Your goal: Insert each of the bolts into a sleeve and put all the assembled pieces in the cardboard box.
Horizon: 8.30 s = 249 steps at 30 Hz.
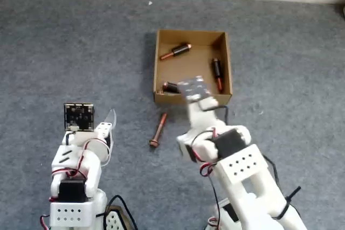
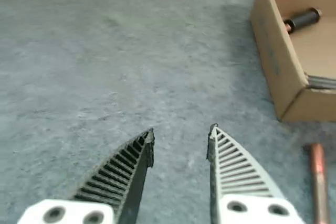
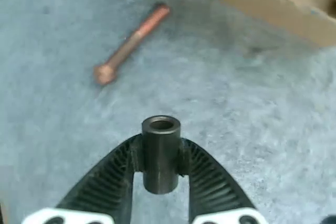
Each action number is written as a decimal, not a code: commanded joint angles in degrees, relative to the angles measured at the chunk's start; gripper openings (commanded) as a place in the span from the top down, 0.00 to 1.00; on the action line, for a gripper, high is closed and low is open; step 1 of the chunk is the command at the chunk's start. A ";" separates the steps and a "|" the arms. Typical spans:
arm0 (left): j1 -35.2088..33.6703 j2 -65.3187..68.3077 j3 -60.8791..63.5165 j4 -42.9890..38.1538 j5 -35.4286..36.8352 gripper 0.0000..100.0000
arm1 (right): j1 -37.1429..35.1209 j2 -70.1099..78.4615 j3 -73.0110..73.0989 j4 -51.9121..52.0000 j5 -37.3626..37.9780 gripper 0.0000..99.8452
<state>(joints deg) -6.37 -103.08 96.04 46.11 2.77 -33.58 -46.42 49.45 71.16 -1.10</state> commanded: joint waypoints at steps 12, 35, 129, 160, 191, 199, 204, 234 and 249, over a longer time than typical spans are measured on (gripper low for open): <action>3.82 0.31 -22.46 16.09 -12.92 0.81 | 13.32 -2.24 17.54 -24.22 -8.18 0.99; 20.09 64.40 -47.60 15.38 -0.97 0.81 | 19.82 -2.24 17.54 -24.31 -8.44 0.99; 6.81 93.41 -72.75 21.36 90.90 0.71 | 22.02 -2.42 17.89 -24.31 -8.18 0.99; 6.73 93.76 -73.36 27.78 -44.13 0.70 | 22.11 -2.42 17.71 -24.40 -8.09 0.99; 9.45 130.24 -94.11 18.81 -66.81 0.85 | 22.11 -2.68 17.71 -24.40 -4.92 0.99; 11.74 131.03 -95.34 24.62 -66.81 0.99 | 22.11 -2.77 17.89 -24.40 -4.92 0.99; 11.65 131.03 -101.32 36.13 -66.81 0.99 | 22.11 -2.77 17.89 -24.40 -4.92 0.99; 11.56 98.68 -94.81 44.92 -34.37 0.99 | 22.20 -2.86 17.98 -24.31 -5.27 0.99; 11.47 73.01 -76.35 33.93 -8.35 0.99 | 22.11 -2.86 17.54 -23.96 -5.27 0.99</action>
<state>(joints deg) 4.53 -23.52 16.75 85.67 -8.04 -12.31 -47.03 67.65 48.66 -6.73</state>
